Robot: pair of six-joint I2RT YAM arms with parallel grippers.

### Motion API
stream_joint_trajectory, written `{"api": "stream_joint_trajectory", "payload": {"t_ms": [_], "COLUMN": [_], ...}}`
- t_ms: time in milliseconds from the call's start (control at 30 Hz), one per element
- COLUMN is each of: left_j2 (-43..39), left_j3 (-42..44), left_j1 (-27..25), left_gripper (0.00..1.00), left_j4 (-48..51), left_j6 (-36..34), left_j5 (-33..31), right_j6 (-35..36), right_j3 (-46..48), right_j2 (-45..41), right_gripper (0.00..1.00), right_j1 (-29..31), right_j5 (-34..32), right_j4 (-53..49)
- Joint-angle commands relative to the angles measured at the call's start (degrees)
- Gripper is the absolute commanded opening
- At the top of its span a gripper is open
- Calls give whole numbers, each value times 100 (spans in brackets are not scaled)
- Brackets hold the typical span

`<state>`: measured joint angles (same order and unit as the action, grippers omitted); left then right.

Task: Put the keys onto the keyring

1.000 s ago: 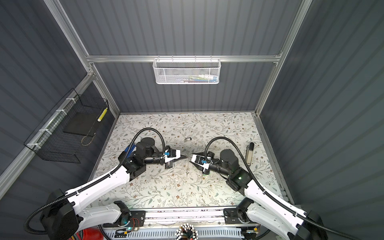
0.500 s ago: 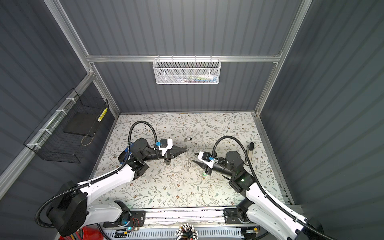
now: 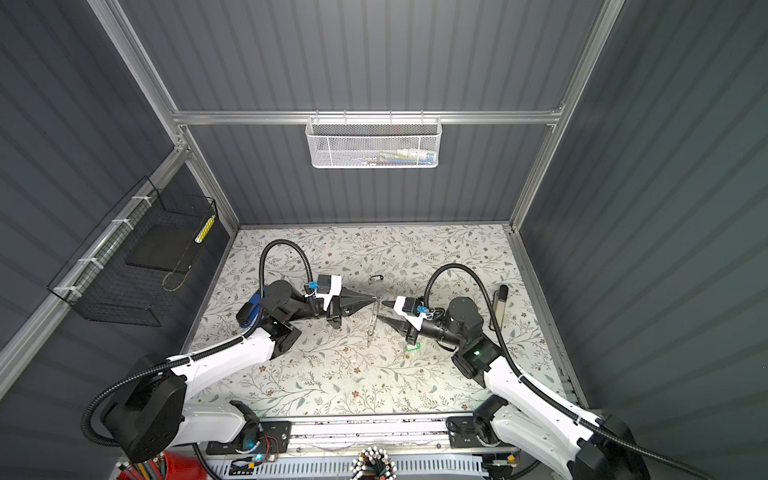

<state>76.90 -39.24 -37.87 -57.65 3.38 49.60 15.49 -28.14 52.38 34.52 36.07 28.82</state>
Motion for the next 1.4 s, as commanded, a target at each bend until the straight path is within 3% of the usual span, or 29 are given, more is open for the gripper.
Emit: {"api": "stream_joint_trajectory", "payload": {"t_ms": [0,333,533,1367], "left_j2": [102,356,373,483], "left_j3": [22,44,16,-116], "left_j1": [16,16,16,11], "left_gripper": [0,0,0,0], "left_j4": [-598,-1291,-1209,-1198], "left_j6": [279,770,754,896], "left_j5": [128,321,422,660], "right_j6": [-162,-230,-268,-499], "right_j3": [-159,-75,-42,-158], "right_j2": [18,-76,-158,136], "right_gripper": [35,24,23,14], "right_j1": [-15,-40,-106,-139], "right_j5": [239,161,16,460], "right_j4": [357,474,495,869]}}
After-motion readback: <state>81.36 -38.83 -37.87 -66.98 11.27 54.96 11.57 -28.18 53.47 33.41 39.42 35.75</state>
